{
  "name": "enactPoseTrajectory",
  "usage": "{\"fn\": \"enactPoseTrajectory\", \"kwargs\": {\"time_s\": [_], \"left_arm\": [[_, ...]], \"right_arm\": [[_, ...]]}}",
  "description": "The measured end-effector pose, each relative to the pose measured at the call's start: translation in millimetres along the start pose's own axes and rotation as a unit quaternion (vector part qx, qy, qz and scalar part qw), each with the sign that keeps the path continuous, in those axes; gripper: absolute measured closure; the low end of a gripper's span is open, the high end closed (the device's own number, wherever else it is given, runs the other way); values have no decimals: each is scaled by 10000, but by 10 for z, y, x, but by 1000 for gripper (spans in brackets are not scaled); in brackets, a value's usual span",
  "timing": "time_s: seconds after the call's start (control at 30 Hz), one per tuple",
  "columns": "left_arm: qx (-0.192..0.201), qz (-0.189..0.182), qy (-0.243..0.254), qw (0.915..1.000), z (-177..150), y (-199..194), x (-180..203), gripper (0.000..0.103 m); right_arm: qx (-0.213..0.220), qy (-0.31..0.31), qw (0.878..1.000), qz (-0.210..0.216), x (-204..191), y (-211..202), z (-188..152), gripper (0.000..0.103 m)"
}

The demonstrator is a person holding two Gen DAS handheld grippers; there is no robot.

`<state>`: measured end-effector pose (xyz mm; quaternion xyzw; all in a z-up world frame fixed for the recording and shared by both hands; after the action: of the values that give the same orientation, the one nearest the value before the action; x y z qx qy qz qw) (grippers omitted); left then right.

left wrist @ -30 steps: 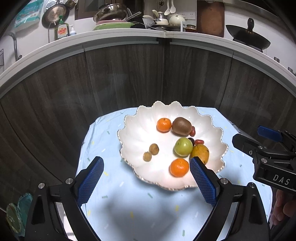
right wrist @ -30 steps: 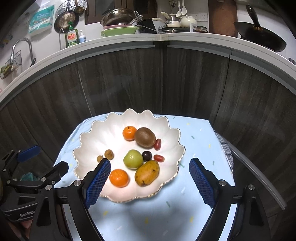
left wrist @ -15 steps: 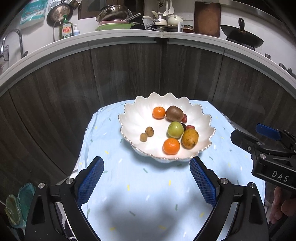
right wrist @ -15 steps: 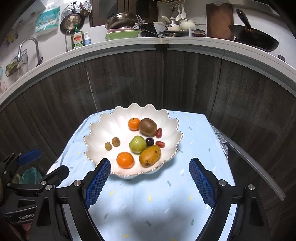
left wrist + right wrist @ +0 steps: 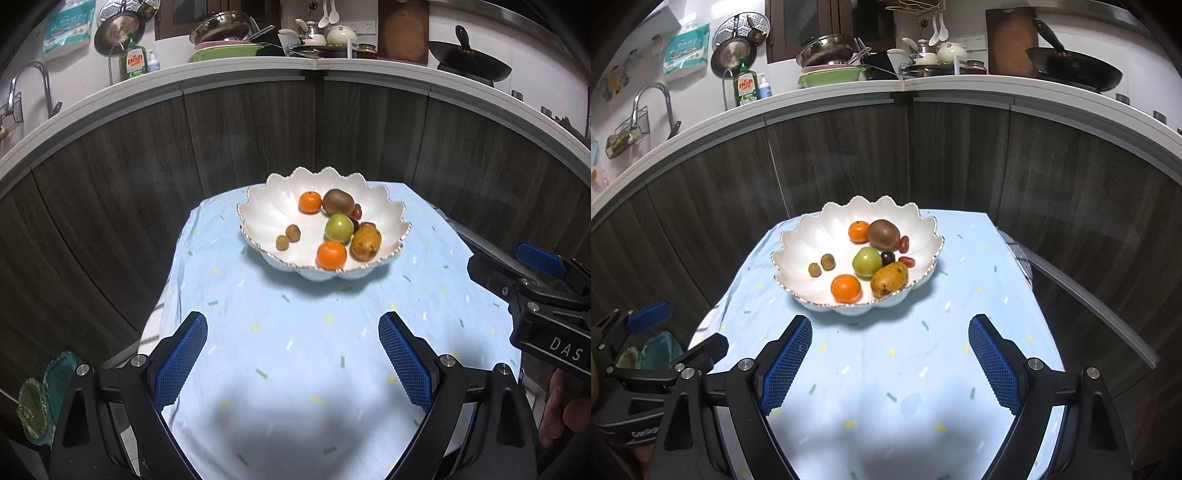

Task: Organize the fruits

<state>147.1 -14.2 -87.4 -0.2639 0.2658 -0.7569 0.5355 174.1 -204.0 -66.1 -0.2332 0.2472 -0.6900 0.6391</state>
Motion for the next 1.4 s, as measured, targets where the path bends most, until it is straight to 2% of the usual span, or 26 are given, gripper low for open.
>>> {"fn": "enactPoseTrajectory", "kwargs": {"time_s": [0.73, 0.93, 1.4], "left_arm": [[155, 85, -254, 9995, -318, -436, 77, 8], [187, 37, -139, 9997, -379, -482, 143, 7], [334, 21, -59, 9994, -379, -546, 207, 3]], "right_arm": [[64, 213, 9997, -37, 93, -521, -371, 14], [126, 377, 9992, -99, 173, -618, -426, 9], [194, 503, 9983, -200, 273, -677, -458, 9]]}}
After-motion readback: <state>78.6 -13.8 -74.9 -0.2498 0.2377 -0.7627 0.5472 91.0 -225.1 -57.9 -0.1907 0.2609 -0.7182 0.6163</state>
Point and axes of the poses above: each gripper's, at about its wrist camera, not at the fingertips, and y roughly the way its jaws point, x to its right, z to its top, the point moved 7 cm from there along y, roughly the way its jaws point, and after that the axes turned 12 degrees about -z, right-handed, at the moved point
